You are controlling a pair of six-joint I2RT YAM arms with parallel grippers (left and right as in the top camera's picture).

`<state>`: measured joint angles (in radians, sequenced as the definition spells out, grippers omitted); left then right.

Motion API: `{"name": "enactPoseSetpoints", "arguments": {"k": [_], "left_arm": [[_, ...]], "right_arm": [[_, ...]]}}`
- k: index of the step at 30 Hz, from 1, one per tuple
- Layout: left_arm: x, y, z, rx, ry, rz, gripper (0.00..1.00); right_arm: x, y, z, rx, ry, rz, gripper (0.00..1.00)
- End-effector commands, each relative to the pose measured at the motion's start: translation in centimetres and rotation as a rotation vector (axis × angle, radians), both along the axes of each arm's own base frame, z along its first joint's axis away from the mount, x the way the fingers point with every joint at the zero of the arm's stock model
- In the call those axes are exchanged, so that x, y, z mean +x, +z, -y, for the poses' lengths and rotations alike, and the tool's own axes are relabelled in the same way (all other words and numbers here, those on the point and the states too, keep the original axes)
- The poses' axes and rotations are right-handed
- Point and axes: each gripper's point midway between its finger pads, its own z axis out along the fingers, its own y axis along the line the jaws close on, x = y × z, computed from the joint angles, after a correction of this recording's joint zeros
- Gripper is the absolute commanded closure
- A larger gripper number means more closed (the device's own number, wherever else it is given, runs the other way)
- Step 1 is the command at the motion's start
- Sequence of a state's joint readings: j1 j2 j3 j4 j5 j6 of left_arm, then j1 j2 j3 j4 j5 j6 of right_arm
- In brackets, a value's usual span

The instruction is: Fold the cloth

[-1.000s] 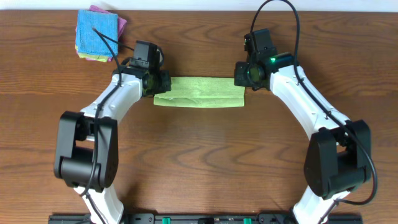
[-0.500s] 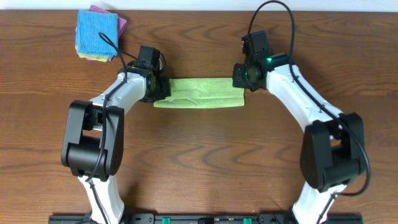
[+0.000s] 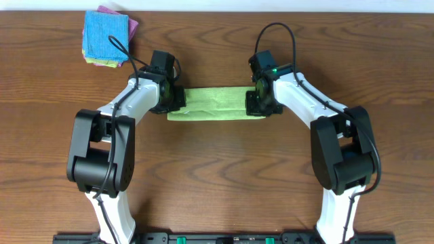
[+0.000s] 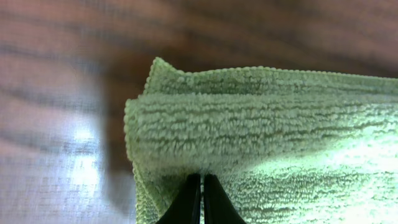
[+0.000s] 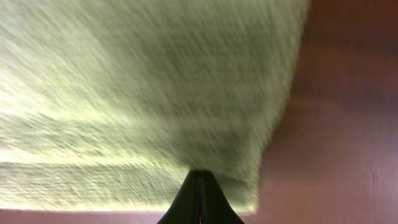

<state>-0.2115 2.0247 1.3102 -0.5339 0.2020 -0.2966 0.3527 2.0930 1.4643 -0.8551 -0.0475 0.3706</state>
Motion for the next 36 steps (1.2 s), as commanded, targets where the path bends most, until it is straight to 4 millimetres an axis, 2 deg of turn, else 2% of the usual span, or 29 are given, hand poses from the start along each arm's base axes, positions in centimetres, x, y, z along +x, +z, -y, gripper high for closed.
{"name": "enactPoseSetpoints", "arguments": {"k": [1, 3, 6, 10, 14, 17, 20, 24, 28, 31, 32, 33, 34, 35, 36], "left_arm": [[-3.0, -2.6, -1.2, 0.056, 0.018, -0.133, 0.94], [-3.7, -2.7, -1.3, 0.063, 0.017, -0.163, 0.94], [-3.9, -2.7, -1.7, 0.082, 0.020, -0.167, 0.94], [-3.6, -2.8, -2.2, 0.115, 0.026, -0.153, 0.94], [-3.3, -2.7, -2.1, 0.111, 0.026, -0.141, 0.94], [-3.1, -2.7, -2.1, 0.109, 0.027, -0.135, 0.94], [-3.1, -2.7, -2.1, 0.108, 0.027, -0.132, 0.94], [-3.0, -2.7, -2.1, 0.108, 0.027, -0.130, 0.94], [-3.0, -2.7, -2.1, 0.108, 0.027, -0.129, 0.94], [-2.8, -2.7, -2.0, 0.106, 0.028, -0.119, 0.94], [-2.6, -2.7, -2.0, 0.105, 0.028, -0.115, 0.94], [-2.5, -2.7, -1.9, 0.103, 0.028, -0.109, 0.94], [-2.5, -2.7, -1.9, 0.103, 0.028, -0.108, 0.94], [-2.4, -2.7, -1.9, 0.102, 0.028, -0.106, 0.94], [-2.4, -2.6, -1.9, 0.102, 0.028, -0.104, 0.94]], "right_arm": [[-0.8, -0.5, 0.8, -0.058, 0.020, -0.038, 0.98], [-1.5, -0.5, 1.5, -0.095, 0.020, -0.063, 0.99], [-1.6, -0.3, 1.6, -0.097, 0.020, -0.063, 0.99], [-1.5, 1.8, 0.7, -0.060, 0.036, -0.026, 0.99], [0.2, 5.4, -0.8, -0.008, 0.105, 0.116, 0.99], [2.2, 6.8, -1.6, 0.022, 0.125, 0.220, 0.99], [3.6, 6.4, -1.8, 0.034, 0.121, 0.261, 0.98], [4.1, 4.5, -2.1, 0.030, 0.122, 0.248, 0.98], [3.3, 4.4, -2.3, 0.030, 0.133, 0.220, 0.98], [1.5, 4.3, -2.1, 0.026, 0.142, 0.152, 0.98], [0.8, 4.1, -2.0, 0.023, 0.145, 0.121, 0.80], [-0.4, 3.9, -1.5, 0.009, 0.145, 0.072, 0.71], [-1.1, 3.8, -1.4, 0.008, 0.147, 0.044, 0.57], [-1.6, 3.8, -1.4, 0.008, 0.148, 0.021, 0.51], [-2.1, 3.7, -1.2, 0.005, 0.148, 0.001, 0.53]]}}
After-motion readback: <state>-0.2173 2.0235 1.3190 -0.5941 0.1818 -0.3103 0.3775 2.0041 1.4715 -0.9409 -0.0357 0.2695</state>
